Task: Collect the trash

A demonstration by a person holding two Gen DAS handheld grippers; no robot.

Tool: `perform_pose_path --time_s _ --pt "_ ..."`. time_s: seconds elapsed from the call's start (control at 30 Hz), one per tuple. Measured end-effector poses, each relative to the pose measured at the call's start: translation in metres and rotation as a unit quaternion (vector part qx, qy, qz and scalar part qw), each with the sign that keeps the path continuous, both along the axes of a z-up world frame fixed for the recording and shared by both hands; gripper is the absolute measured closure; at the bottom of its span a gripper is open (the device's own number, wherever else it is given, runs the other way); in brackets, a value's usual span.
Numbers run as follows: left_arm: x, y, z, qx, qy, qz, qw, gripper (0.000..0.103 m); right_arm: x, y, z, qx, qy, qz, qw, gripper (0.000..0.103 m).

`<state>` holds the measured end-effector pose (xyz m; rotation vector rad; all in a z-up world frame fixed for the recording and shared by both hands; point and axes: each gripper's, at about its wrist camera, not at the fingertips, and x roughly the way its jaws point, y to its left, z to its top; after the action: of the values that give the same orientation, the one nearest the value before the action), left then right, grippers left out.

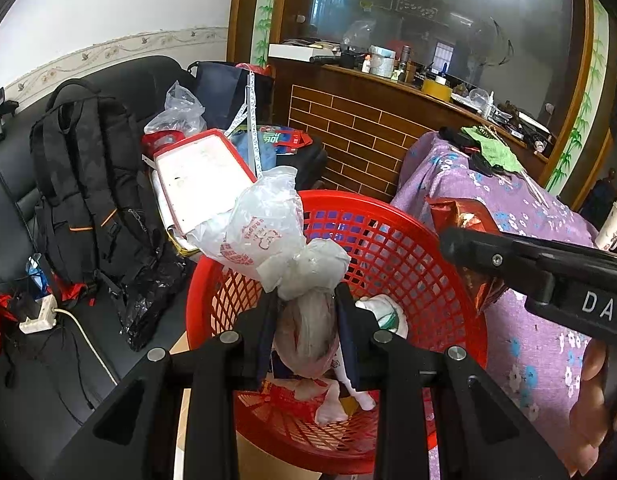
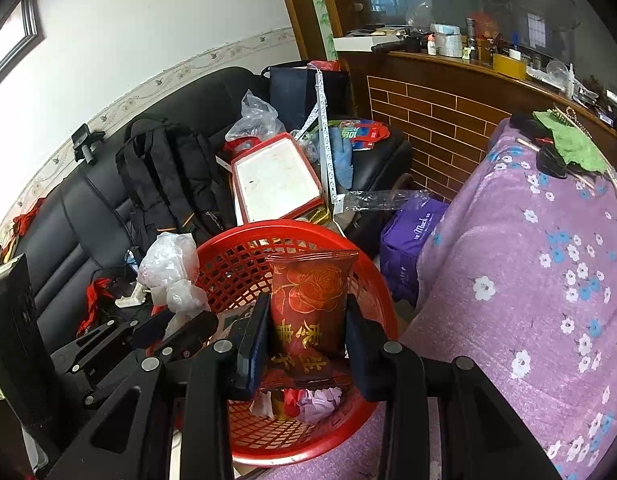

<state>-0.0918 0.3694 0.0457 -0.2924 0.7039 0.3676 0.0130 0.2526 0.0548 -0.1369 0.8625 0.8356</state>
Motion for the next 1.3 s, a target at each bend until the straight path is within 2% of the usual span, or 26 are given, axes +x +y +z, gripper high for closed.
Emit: perform_pose_path --time_s 0.1,0.13,0.17,0.2,0.27,0.4,0.47,0.53,0.57,0.6,0.63,0.7,0.73,0.8,1.0,1.1,1.23,1.3 --pt "0.002 0.001 -0.001 0.002 -0.001 0.001 1.0000 0.074 0.002 0.001 -0.001 0.000 0.002 0.001 1.000 0.064" --pt "0.002 0.001 -0.001 0.002 -0.001 0.001 1.0000 0.066 0.002 0.001 -0.001 0.000 0.002 0.004 1.000 0.063" --pt "0.003 0.002 -0.002 0.001 -0.002 0.002 1.0000 0.059 0.002 0.001 0.000 0.002 0.001 0.005 1.000 0.058" --pt "0.002 0.003 -0.001 0.003 -0.005 0.004 1.0000 0.047 0.002 0.001 0.001 0.003 -0.002 0.004 1.000 0.049" --pt "0.001 0.002 0.000 0.010 -0.009 0.006 0.9999 0.046 0.002 -0.001 0.004 0.009 -0.006 0.000 1.000 0.046" --pt "0.000 0.001 0.005 0.013 -0.012 0.001 0.9998 0.045 0.000 -0.011 0.015 0.025 -0.016 -0.008 1.000 0.046" --pt "-0.002 -0.002 0.006 0.018 -0.013 0.004 0.9997 0.041 -0.001 -0.017 0.020 0.030 -0.023 -0.015 0.999 0.046" --pt "-0.005 -0.006 0.009 0.027 -0.017 0.009 0.9995 0.032 -0.002 -0.026 0.025 0.030 -0.031 -0.025 0.999 0.045" --pt "-0.008 -0.009 0.012 0.035 -0.022 0.014 0.9991 0.029 -0.003 -0.033 0.028 0.028 -0.040 -0.033 0.998 0.041" --pt "-0.011 -0.012 0.015 0.043 -0.026 0.019 0.9986 0.022 -0.004 -0.038 0.030 0.024 -0.048 -0.039 0.998 0.035" --pt "-0.015 -0.017 0.019 0.057 -0.032 0.025 0.9975 0.014 -0.008 -0.043 0.032 0.017 -0.062 -0.046 0.997 0.033" --pt "-0.025 -0.027 0.026 0.085 -0.043 0.037 0.9948 0.007 -0.019 -0.056 0.037 -0.003 -0.101 -0.063 0.993 0.027" --pt "-0.029 -0.033 0.030 0.098 -0.047 0.044 0.9931 0.007 -0.026 -0.064 0.039 -0.008 -0.116 -0.068 0.991 0.025" --pt "-0.037 -0.047 0.037 0.125 -0.050 0.052 0.9895 0.005 -0.039 -0.078 0.044 -0.011 -0.142 -0.070 0.987 0.014" --pt "-0.060 -0.084 0.050 0.186 -0.052 0.073 0.9785 0.001 -0.083 -0.121 0.050 -0.041 -0.220 -0.096 0.970 0.008" --pt "-0.071 -0.097 0.055 0.193 -0.051 0.074 0.9770 0.001 -0.104 -0.139 0.047 -0.046 -0.235 -0.101 0.966 0.006" --pt "-0.088 -0.113 0.058 0.226 -0.062 0.106 0.9663 0.001 -0.128 -0.160 0.044 -0.047 -0.253 -0.104 0.961 0.004" --pt "-0.094 -0.119 0.060 0.228 -0.067 0.110 0.9650 0.001 -0.137 -0.168 0.043 -0.044 -0.259 -0.105 0.959 0.002"
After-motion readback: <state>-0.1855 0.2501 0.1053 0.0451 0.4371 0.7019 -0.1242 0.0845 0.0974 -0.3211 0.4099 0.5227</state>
